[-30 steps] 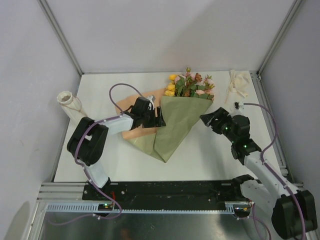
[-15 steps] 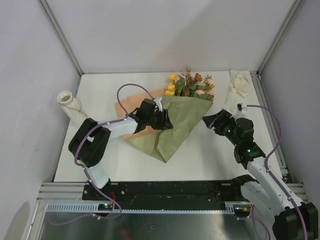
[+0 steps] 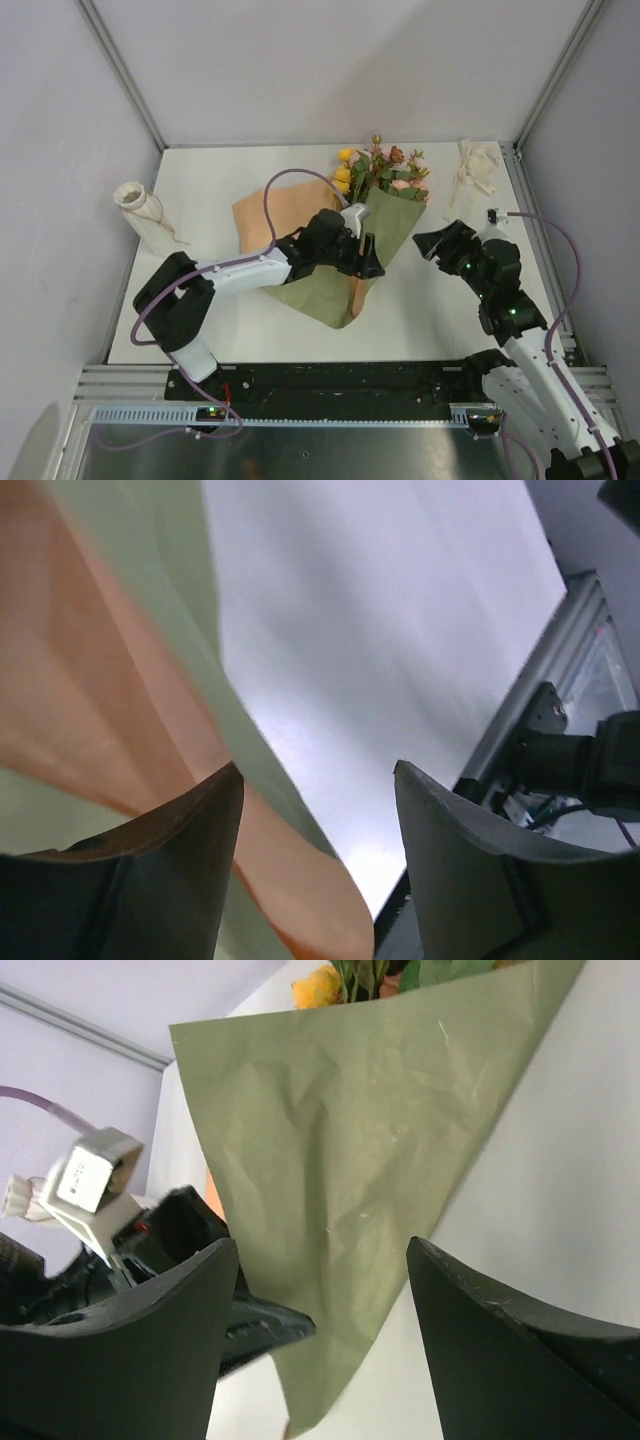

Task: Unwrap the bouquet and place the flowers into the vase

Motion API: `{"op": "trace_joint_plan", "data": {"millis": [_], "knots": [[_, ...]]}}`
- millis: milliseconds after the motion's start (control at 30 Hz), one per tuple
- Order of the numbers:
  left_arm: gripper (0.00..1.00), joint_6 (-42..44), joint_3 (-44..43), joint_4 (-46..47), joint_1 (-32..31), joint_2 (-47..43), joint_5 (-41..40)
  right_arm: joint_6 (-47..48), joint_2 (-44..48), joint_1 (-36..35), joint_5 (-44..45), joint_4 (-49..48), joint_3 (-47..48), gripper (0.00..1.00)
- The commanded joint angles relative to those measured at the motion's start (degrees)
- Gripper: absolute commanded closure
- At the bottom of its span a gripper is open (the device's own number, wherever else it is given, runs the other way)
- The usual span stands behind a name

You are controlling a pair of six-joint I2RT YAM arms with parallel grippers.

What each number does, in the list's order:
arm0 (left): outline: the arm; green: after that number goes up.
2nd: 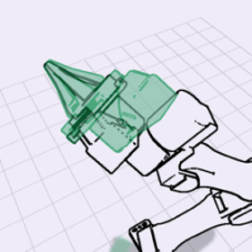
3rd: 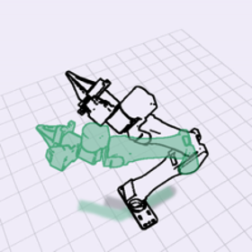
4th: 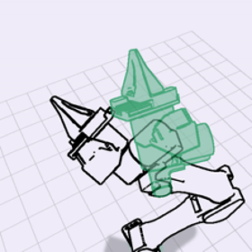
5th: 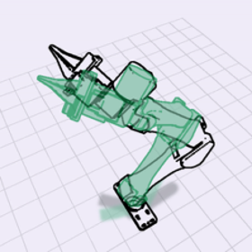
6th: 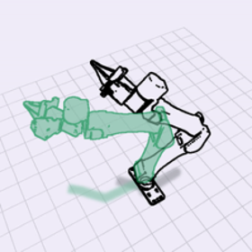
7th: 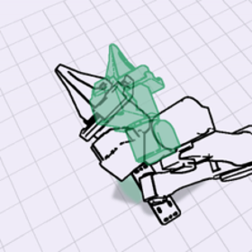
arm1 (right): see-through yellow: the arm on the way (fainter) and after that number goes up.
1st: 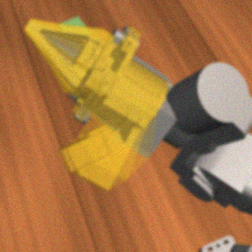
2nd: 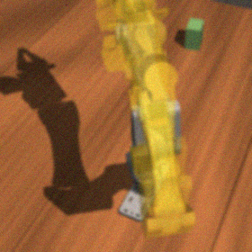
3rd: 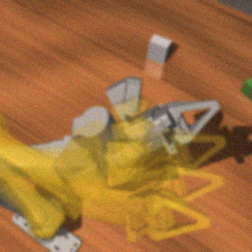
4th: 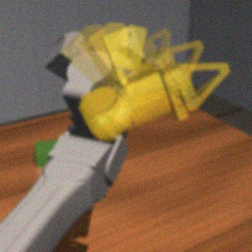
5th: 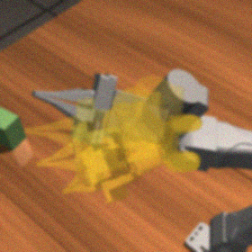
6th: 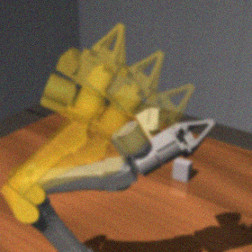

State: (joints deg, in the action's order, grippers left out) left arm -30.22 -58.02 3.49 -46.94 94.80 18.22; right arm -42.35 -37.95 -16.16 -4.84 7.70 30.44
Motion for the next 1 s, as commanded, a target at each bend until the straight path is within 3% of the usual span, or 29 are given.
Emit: {"op": "trace_joint_plan", "data": {"millis": [0, 267, 600, 800, 967], "knots": [[0.33, -1.38, -3.62, 1.98, -4.71, 2.03, -0.16, 0.8, 3.9, -0.08, 3.27, 6.24, 5.65, 0.26], [0.33, -1.67, -5.68, 3.09, -10.83, 6.75, -0.56, 1.03, 7.48, -0.09, 4.83, 10.95, 10.26, 0.26], [0.32, -0.74, -1.03, 3.63, -12.04, 2.42, -5.67, -0.17, 4.4, -0.14, 3.07, 11.73, 11.27, 0.27], [0.31, 0.22, 4.35, 0.14, -11.61, -8.22, -17.67, -1.29, -2.89, -0.26, -3.0, 6.21, 9.29, 0.32], [0.26, 3.54, 5.08, -13.89, -11.47, -20.54, -33.51, 0.98, -9.55, -0.69, -13.76, -6.76, 4.89, 0.32]]}}
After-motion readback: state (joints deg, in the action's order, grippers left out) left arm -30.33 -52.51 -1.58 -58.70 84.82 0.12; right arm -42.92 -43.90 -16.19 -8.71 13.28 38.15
